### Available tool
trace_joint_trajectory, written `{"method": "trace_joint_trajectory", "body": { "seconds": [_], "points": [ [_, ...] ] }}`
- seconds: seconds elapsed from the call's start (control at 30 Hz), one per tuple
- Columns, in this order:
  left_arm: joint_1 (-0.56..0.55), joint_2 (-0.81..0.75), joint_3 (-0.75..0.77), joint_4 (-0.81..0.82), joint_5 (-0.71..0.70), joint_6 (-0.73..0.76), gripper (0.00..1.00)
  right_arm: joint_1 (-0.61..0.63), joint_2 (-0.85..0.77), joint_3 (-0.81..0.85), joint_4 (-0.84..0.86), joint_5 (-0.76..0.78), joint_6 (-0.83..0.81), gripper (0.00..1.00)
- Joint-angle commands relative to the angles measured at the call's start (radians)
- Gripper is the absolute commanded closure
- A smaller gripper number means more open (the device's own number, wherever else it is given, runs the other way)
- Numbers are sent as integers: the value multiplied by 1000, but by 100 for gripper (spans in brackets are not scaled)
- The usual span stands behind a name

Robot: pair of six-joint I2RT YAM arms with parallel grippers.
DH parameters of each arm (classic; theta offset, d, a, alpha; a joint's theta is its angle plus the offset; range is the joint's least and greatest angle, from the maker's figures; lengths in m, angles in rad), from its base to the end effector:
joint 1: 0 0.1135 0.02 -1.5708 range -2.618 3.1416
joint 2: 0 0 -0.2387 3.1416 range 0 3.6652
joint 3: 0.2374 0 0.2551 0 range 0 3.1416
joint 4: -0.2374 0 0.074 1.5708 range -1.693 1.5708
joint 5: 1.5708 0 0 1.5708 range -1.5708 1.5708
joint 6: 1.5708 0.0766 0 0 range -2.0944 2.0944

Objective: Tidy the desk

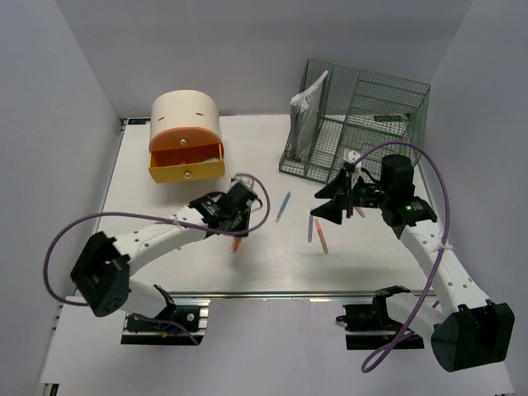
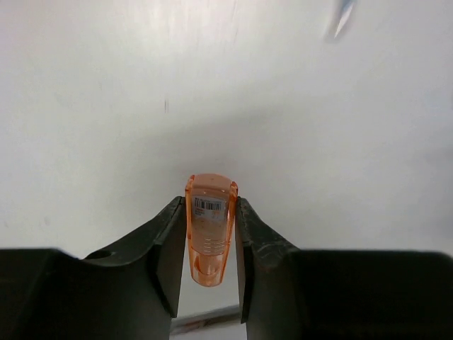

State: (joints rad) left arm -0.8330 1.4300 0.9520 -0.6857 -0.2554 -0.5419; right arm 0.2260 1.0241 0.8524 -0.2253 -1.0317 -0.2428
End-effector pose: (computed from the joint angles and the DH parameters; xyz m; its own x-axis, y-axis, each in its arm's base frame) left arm 0.2113 -0.2037 0.1530 -0.8637 0.2083 -0.4589 0.2372 0.9715 -0.0055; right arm 0.2338 0.1212 0.2903 -0.1527 -0.1617 -0.9750 -0.9509 0.2927 0.1004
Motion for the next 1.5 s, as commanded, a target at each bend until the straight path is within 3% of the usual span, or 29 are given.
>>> {"method": "trace_joint_trajectory", "body": {
  "seconds": [0.0, 0.13, 0.27, 0.47, 0.6, 0.73, 0.93, 1.3, 1.47],
  "points": [
    [82, -108, 140, 64, -59, -36, 100, -13, -19, -15, 41, -24, 7, 35],
    [162, -112, 240, 89, -82, -104, 100, -17, -21, -15, 43, -22, 5, 35],
    [242, -89, 339, -17, -197, -385, 100, -19, -24, -16, 41, -16, 5, 35],
    [363, -94, 379, -52, -200, -706, 99, -23, -24, -18, 46, -16, 4, 35],
    [440, -132, 322, -22, -217, -935, 98, -22, -21, -19, 46, -11, 2, 35],
    [498, -186, 191, 151, -202, -1166, 100, -24, -22, -21, 44, -10, -1, 35],
    [545, -112, 201, 195, -205, -1313, 100, -27, -21, -21, 38, -10, -7, 35],
    [613, -33, 211, 254, -212, -1346, 100, -27, -13, -18, 32, -16, -23, 35],
    [643, -23, 202, 304, -185, -1322, 61, -27, -9, -18, 26, -24, -30, 35]
  ]
}}
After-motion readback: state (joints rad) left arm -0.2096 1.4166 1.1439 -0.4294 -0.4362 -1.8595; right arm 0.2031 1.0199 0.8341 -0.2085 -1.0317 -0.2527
